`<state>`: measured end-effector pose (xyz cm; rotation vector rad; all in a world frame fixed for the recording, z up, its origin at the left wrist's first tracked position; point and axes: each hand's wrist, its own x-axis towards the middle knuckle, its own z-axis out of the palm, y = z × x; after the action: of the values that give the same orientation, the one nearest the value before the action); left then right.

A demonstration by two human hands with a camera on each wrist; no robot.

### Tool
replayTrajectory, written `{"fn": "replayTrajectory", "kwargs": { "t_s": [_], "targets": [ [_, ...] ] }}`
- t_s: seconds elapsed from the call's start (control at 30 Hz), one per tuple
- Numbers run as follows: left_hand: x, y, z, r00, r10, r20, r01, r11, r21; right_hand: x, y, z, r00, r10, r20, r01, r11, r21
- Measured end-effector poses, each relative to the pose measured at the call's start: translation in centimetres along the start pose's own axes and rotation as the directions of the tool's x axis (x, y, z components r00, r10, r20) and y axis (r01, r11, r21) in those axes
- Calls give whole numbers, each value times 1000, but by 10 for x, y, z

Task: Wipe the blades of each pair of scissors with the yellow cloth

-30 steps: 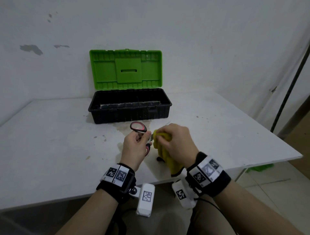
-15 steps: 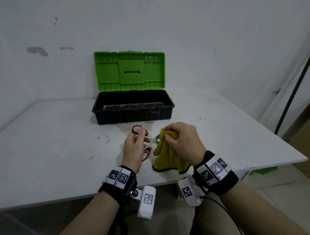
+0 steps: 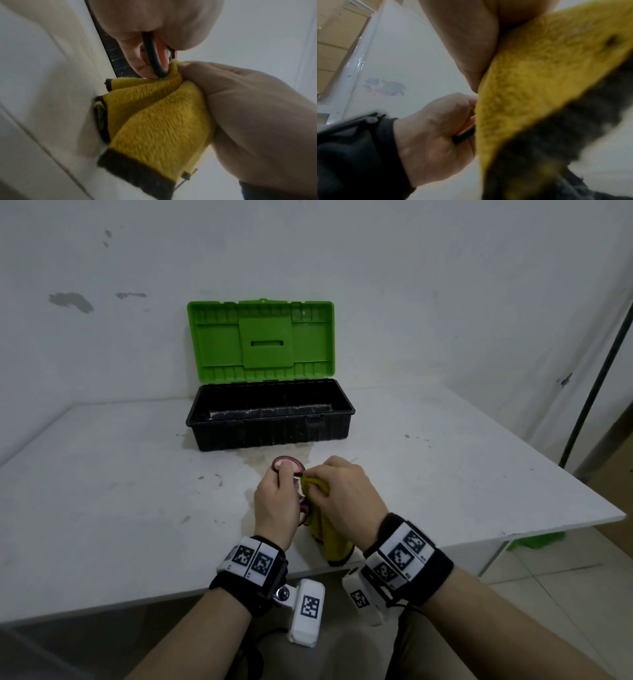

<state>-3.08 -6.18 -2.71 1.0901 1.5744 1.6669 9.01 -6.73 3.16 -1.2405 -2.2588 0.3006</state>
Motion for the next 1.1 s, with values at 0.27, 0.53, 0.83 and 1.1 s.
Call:
{"fn": "replayTrajectory", "kwargs": {
  "t_s": [0.27, 0.53, 0.83, 1.1],
  "targets": [
    [12, -3, -8, 999, 33, -18, -32, 999, 24, 10, 14, -14, 999, 16, -38, -16, 1000, -15],
    [3, -1, -4, 1000, -17, 4, 17, 999, -37, 8, 13, -5, 998, -18, 63, 21, 999, -45],
    [2, 6, -3, 999, 30, 35, -29, 999, -24, 9, 8, -12, 992, -92, 90, 99, 991, -89],
    [2, 4, 0, 1000, 15, -1, -15, 998, -53, 8, 13, -8, 999, -49, 7, 50, 998, -34]
  ]
}}
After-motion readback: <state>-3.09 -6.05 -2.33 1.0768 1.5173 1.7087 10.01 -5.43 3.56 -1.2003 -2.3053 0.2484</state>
